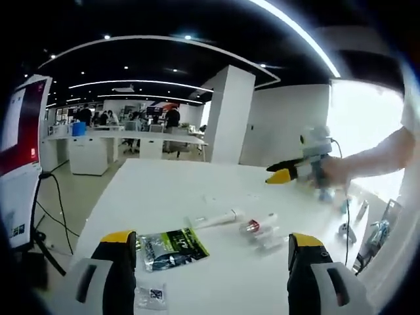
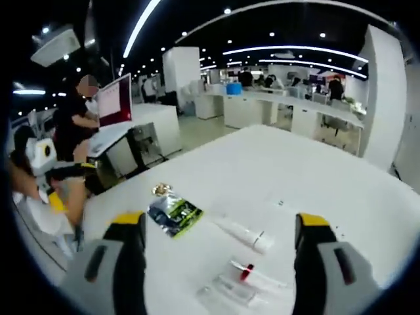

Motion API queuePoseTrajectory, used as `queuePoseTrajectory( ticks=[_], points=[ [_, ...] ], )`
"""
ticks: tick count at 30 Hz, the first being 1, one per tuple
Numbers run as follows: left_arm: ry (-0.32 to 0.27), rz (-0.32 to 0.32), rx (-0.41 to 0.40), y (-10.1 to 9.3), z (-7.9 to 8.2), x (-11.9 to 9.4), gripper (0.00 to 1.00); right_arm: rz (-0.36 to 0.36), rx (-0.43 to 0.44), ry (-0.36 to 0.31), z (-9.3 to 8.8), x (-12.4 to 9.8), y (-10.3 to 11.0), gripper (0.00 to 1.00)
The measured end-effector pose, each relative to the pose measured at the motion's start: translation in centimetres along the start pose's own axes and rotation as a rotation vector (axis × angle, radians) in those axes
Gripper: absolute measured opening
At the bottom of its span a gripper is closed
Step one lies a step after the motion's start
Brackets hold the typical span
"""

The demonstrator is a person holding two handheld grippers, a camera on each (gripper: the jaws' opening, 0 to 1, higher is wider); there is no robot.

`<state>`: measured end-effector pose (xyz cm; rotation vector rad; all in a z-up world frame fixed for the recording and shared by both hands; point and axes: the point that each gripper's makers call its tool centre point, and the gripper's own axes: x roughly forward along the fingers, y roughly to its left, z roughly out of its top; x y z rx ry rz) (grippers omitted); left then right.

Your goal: Arrange the skincare products in the storage area until every visible bottle or jar stands upright without overlapping.

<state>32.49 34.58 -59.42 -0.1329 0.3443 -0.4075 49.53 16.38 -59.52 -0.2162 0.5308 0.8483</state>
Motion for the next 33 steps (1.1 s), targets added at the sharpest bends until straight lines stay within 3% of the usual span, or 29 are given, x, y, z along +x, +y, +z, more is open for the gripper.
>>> queuePoseTrajectory(
  ticks=[9,13,15,22,25,33],
  points=[
    [0.019,0.008,-0.019,-0.2,-0.8,-0.2,0.99,0.107,-0.139,0.213,-3.4,4.9,-0.7,0.96],
    [0.019,0.013,-0.025,-0.1,-0.7,-0.3,0.99,0.155,-0.161,0.273,-4.1,6.5,-0.6,0.96],
    [0.019,0.016,-0.030,0.0,-0.7,-0.3,0.99,0.191,-0.160,0.333,-4.7,7.4,-0.5,0.96],
    [0.019,0.031,-0.029,0.7,-0.4,-0.5,0.99,0.251,-0.204,0.404,-5.6,10.2,-0.9,0.94],
    [0.022,0.041,-0.035,1.0,-0.5,-0.6,0.99,0.283,-0.230,0.464,-6.9,11.3,-1.0,0.93],
    [0.039,0.060,-0.041,1.9,-1.1,-0.8,0.99,0.327,-0.301,0.546,-9.0,13.7,-0.7,0.86]
  ],
)
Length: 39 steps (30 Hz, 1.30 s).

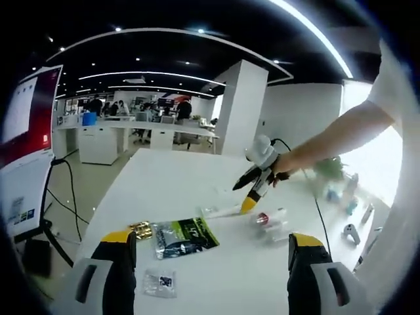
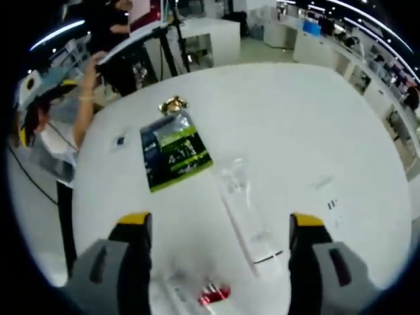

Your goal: Arrange the skincare products in the storage area until every visible bottle or jar stands upright without overlapping.

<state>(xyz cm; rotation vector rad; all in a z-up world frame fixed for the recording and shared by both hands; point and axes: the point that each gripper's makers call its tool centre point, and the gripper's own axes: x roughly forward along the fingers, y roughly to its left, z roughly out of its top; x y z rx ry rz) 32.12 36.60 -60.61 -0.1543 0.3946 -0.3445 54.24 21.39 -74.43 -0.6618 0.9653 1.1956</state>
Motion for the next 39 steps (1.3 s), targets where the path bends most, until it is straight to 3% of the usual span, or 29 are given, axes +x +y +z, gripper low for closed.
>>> queuePoseTrajectory(
  ticks=[10,12,16,22,31,39],
  points=[
    [0.016,0.027,-0.013,1.0,0.1,0.3,0.98,0.022,-0.041,0.109,-1.9,2.4,-0.8,0.72],
    [0.021,0.029,-0.011,1.1,0.1,0.4,0.98,0.003,-0.066,0.140,-2.6,2.7,-1.6,0.65],
    [0.028,0.039,-0.014,1.4,0.1,0.5,0.98,-0.010,-0.034,0.157,-3.4,3.3,-2.8,0.62],
    [0.047,0.045,-0.012,1.5,-0.1,0.7,0.98,-0.029,-0.060,0.175,-3.8,4.0,-4.1,0.52],
    [0.066,0.013,0.007,0.8,0.2,1.3,0.99,-0.055,-0.058,0.181,-4.2,4.5,-4.2,0.45],
    [0.070,0.037,-0.001,1.2,-0.3,0.0,0.98,-0.050,-0.026,0.153,-3.7,4.7,-4.6,0.35]
  ],
)
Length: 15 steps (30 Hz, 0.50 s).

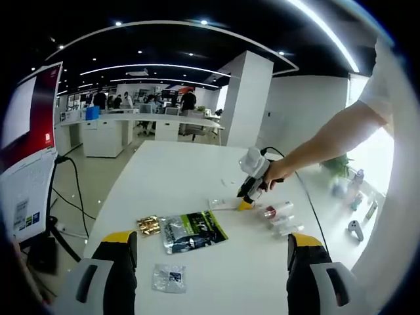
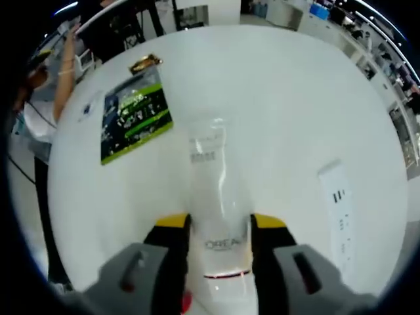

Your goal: Arrange the skincare products in the storage area until every visible bottle or jar stands upright without overlapping.

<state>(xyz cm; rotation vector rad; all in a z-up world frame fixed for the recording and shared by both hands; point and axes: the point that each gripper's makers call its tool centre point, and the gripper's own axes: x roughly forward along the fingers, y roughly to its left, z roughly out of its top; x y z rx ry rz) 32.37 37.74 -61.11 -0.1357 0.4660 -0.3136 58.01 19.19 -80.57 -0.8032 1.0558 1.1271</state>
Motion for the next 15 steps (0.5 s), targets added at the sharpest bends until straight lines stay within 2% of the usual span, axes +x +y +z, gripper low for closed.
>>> queuePoseTrajectory(
  ticks=[9,11,15],
  points=[
    [-0.003,0.004,-0.026,0.14,-0.40,-0.69,0.96,-0.011,-0.044,0.031,0.13,0.17,0.25,0.26],
    [-0.002,0.001,-0.023,0.08,-0.47,-0.77,0.96,-0.006,-0.068,0.025,0.73,0.25,0.29,0.22],
    [-0.011,0.000,-0.033,-0.13,-0.13,-1.07,0.96,-0.018,-0.068,0.017,0.82,0.00,0.49,0.19]
  ],
)
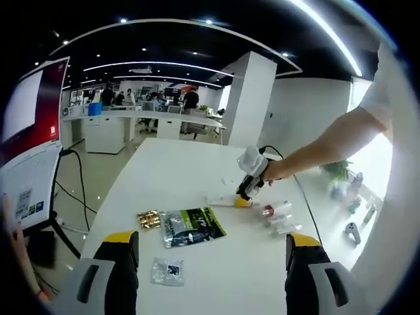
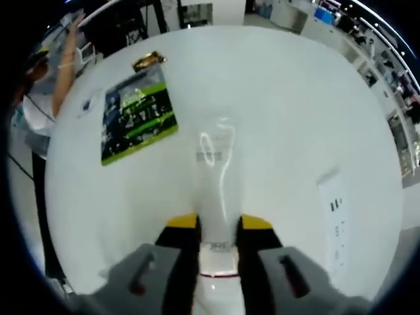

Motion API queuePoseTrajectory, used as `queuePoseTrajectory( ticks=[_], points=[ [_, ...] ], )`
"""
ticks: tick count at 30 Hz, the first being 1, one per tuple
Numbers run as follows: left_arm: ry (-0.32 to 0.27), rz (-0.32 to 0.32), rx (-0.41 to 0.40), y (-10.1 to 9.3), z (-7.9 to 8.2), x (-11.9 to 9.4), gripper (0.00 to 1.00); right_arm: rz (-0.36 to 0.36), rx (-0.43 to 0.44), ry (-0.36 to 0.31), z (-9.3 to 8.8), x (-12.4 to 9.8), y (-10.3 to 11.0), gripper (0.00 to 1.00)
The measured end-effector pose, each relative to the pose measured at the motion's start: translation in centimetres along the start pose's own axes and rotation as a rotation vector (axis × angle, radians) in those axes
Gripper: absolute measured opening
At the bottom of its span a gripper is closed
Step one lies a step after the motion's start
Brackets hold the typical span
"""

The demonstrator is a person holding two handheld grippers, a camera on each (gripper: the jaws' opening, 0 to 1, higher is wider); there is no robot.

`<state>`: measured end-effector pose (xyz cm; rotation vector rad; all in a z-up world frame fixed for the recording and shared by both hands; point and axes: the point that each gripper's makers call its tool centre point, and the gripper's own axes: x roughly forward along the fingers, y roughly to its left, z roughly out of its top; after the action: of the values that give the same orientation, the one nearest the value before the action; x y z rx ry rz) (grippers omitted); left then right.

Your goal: Arrange the skincare products in the storage area until every visible bottle or jar stands upright without overlapping.

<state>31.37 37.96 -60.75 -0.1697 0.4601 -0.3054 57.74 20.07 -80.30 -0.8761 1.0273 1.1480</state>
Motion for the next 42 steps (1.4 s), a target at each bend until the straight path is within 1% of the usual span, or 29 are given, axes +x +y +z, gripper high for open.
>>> queuePoseTrajectory(
  ticks=[3,5,6,8,9,10,14,18,20,21,22,30,36,39,42],
  points=[
    [-0.005,-0.004,0.004,-0.1,0.1,0.0,0.95,-0.007,-0.012,-0.007,0.2,-0.4,0.1,0.18],
    [-0.003,-0.008,0.009,-0.2,0.1,0.0,0.95,-0.010,0.008,-0.019,0.2,-0.8,0.4,0.18],
    [-0.006,-0.011,0.009,-0.2,0.1,0.0,0.95,-0.027,0.004,-0.030,0.3,-1.1,0.2,0.18],
    [-0.009,-0.017,0.009,-0.3,0.2,0.1,0.95,-0.024,0.015,-0.037,0.2,-1.4,0.2,0.18],
    [-0.009,-0.023,0.009,-0.4,0.2,0.2,0.95,-0.036,0.007,-0.045,0.6,-2.2,0.1,0.18],
    [-0.010,-0.026,0.009,-0.5,0.3,0.2,0.95,-0.043,0.006,-0.048,0.7,-2.4,0.1,0.18],
    [-0.029,-0.054,0.022,-1.2,1.1,0.9,0.95,-0.068,0.028,-0.087,0.8,-4.2,-0.4,0.19],
    [-0.048,-0.076,0.031,-1.7,1.9,1.3,0.94,-0.098,0.049,-0.145,1.4,-6.7,0.2,0.19],
    [-0.054,-0.088,0.028,-2.0,2.1,1.4,0.94,-0.105,0.057,-0.169,1.7,-7.4,0.2,0.19],
    [-0.056,-0.090,0.028,-2.1,2.1,1.5,0.94,-0.117,0.056,-0.200,2.1,-8.2,0.4,0.19],
    [-0.058,-0.094,0.029,-2.2,2.2,1.5,0.94,-0.119,0.054,-0.207,2.2,-8.4,0.5,0.19],
    [-0.086,-0.130,0.045,-3.0,3.1,1.9,0.94,-0.165,0.055,-0.323,4.0,-12.5,3.2,0.19],
    [-0.104,-0.141,0.050,-3.2,3.5,1.6,0.94,-0.198,0.059,-0.385,4.9,-14.4,4.6,0.19],
    [-0.107,-0.144,0.056,-3.2,3.6,1.6,0.93,-0.215,0.066,-0.425,5.7,-15.5,5.7,0.19],
    [-0.124,-0.151,0.063,-3.3,4.3,1.4,0.93,-0.226,0.067,-0.448,6.2,-16.4,6.7,0.19]
  ],
)
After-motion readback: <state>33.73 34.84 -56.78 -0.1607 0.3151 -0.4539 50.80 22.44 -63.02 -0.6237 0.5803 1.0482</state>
